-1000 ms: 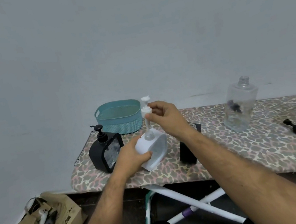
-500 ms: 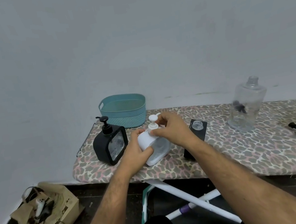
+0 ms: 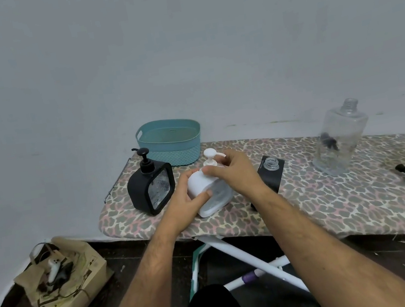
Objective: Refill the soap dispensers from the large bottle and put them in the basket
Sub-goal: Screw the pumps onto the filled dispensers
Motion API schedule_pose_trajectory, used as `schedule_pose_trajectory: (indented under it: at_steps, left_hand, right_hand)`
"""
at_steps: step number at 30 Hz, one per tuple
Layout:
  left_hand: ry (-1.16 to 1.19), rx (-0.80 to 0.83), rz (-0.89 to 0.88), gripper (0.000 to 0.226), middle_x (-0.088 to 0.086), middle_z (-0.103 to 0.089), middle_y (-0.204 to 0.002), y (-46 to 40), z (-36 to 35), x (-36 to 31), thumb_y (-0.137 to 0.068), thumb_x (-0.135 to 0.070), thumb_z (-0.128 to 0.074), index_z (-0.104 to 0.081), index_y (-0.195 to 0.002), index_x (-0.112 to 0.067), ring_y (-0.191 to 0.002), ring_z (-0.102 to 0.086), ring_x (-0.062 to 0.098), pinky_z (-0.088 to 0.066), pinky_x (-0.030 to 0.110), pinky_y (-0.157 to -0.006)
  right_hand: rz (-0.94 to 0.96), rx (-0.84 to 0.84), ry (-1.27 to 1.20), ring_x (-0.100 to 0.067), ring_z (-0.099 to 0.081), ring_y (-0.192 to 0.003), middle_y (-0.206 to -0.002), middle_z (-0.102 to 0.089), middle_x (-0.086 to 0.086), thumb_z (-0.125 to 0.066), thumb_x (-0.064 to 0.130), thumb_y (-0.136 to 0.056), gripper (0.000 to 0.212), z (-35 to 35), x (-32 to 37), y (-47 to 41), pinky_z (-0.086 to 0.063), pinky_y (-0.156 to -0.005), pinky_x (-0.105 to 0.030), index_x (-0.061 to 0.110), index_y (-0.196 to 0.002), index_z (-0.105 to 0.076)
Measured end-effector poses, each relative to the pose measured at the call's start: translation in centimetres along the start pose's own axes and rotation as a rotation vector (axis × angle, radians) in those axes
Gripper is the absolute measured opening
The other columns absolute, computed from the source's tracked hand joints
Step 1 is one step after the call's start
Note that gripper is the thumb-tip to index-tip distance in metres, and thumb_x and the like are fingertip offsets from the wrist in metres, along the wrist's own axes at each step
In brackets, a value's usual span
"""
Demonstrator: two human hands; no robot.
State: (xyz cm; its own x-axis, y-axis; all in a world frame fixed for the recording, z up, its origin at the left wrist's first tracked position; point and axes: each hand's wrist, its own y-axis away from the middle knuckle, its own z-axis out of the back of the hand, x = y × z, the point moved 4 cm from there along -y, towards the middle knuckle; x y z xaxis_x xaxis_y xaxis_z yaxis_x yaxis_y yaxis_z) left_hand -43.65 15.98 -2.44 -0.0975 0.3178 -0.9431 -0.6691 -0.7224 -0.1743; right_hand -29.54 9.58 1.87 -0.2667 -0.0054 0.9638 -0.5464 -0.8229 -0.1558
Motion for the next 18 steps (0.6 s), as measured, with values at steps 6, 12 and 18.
schedule_pose_trajectory:
  at_steps: [6,12,18]
  left_hand:
    - [0.026,0.008,-0.002,0.052,-0.008,-0.054,-0.123,0.0,0.0,0.4,-0.091,-0.017,-0.068,-0.04,-0.127,-0.042,-0.108,-0.06,0.01,-0.052,0.021,-0.084]
    - [0.045,0.016,-0.022,0.051,-0.004,-0.054,-0.127,-0.1,-0.1,0.6,-0.091,-0.015,-0.068,-0.04,-0.121,-0.047,-0.112,-0.06,0.011,-0.052,0.024,-0.089]
    - [0.051,0.015,-0.014,0.052,-0.005,-0.054,-0.126,-0.3,0.0,1.0,-0.088,-0.025,-0.07,-0.04,-0.121,-0.051,-0.111,-0.06,0.014,-0.053,0.03,-0.09]
  right_hand:
    - [0.013,0.09,0.017,-0.01,-0.062,-0.096,-0.107,-0.069,0.003,-0.068,0.016,-0.084,0.032,-0.6,0.1,0.2,-0.044,-0.08,-0.026,0.019,-0.116,-0.066]
    - [0.029,0.081,0.04,-0.01,-0.06,-0.101,-0.115,-0.064,0.001,-0.078,0.021,-0.079,0.038,-0.1,-0.2,0.2,-0.045,-0.085,-0.026,0.017,-0.113,-0.062]
    - [0.028,0.103,0.043,-0.014,-0.061,-0.103,-0.111,-0.066,0.002,-0.071,0.009,-0.082,0.021,0.2,0.7,0.1,-0.046,-0.09,-0.028,0.025,-0.094,-0.067]
